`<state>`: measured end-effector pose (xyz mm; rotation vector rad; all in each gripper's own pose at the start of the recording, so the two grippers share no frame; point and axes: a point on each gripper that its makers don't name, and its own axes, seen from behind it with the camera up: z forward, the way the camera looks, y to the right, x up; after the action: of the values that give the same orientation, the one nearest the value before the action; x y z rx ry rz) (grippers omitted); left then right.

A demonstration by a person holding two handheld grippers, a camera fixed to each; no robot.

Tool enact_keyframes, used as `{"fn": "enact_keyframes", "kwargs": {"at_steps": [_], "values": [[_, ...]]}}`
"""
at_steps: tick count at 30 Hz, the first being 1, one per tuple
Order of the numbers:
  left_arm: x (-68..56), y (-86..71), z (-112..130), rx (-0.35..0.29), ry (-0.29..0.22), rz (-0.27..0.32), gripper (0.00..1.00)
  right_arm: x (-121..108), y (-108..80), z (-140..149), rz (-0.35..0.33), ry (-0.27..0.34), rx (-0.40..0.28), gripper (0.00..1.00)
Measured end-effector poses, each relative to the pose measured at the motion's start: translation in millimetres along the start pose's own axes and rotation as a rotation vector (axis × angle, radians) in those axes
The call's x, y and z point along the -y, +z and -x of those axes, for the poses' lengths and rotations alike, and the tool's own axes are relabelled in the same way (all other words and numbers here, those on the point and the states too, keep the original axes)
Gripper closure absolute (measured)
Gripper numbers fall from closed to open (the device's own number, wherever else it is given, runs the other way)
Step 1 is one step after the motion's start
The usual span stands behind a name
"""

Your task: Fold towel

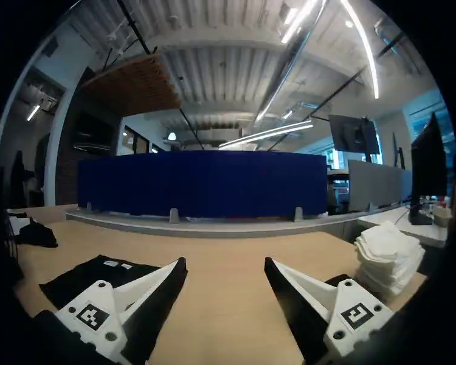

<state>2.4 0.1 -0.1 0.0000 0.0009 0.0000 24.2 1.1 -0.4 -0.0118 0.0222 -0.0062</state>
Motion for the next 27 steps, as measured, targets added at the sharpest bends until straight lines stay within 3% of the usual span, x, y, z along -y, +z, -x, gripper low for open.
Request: {"fn": "enact_keyframes", "kwargs": {"at_steps": [11, 21, 27], "values": [[-0.1, -0.4, -80, -0.022, -0.016, -0.005, 0.09, 3, -6.3, -56, 0.002, -0.022, 0.001, 0.0], [-0.3, -13.0, -162, -0.025, -0.015, -0.012, 0.09, 7, -16.7, -133, 0.004, -0.021, -0.004, 0.0], [-5.1, -17.4, -194, -0.013, -0.02, -0.007, 0.09, 8, -23.4, -176, 0.014, -0.025, -0.037, 0.0]]}}
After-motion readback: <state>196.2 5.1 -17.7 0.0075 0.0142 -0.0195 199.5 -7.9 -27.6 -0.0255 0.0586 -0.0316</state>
